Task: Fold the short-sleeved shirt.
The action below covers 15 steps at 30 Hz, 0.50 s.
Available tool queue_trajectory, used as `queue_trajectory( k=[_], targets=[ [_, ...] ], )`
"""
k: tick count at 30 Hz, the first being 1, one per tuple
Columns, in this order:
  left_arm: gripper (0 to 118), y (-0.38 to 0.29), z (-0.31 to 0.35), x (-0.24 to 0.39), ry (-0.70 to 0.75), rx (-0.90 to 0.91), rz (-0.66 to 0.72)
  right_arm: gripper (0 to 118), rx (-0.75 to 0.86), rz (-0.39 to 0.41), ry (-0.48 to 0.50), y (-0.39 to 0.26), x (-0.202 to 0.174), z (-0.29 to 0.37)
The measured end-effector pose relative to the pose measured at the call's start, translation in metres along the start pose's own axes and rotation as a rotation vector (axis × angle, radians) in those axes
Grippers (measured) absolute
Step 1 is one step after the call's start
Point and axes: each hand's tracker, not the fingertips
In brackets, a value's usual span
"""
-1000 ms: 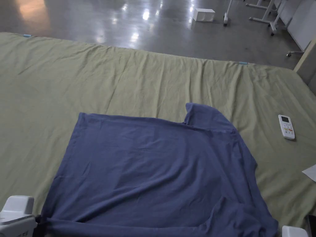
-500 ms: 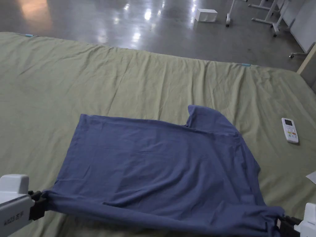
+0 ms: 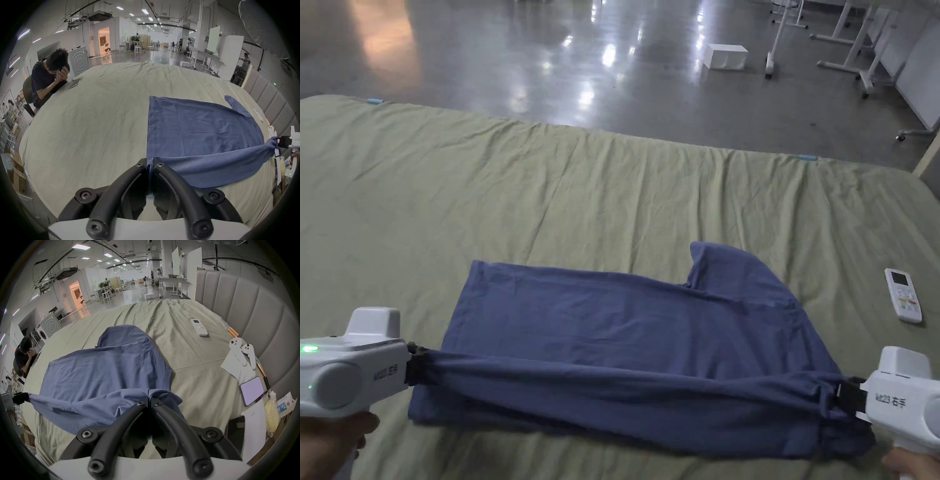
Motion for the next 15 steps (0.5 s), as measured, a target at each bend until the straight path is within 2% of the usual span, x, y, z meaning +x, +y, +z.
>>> queue_trajectory(
  k=[7, 10, 11, 13, 14, 15],
  targets=[
    [7, 0.010, -0.038, 0.009, 0.008, -0.037, -0.026, 3, -0.061, 0.008, -0.028, 0.011, -0.008, -0.051],
    [7, 0.012, -0.044, 0.012, 0.008, -0.048, -0.032, 11, -0.073, 0.011, -0.033, 0.007, -0.008, -0.056],
    [7, 0.012, -0.043, 0.012, 0.008, -0.050, -0.031, 20, -0.061, 0.012, -0.033, 0.006, -0.008, -0.054],
    [12, 0.012, -0.040, 0.012, 0.007, -0.042, -0.028, 49, -0.024, 0.029, -0.039, 0.003, -0.009, -0.046],
    [26, 0.012, -0.035, 0.012, 0.007, -0.036, -0.025, 64, 0.004, 0.045, -0.045, 0.002, -0.010, -0.040],
    [41, 0.012, -0.031, 0.014, 0.013, -0.021, -0.023, 69, 0.041, 0.069, -0.057, 0.000, -0.014, -0.032]
  ],
)
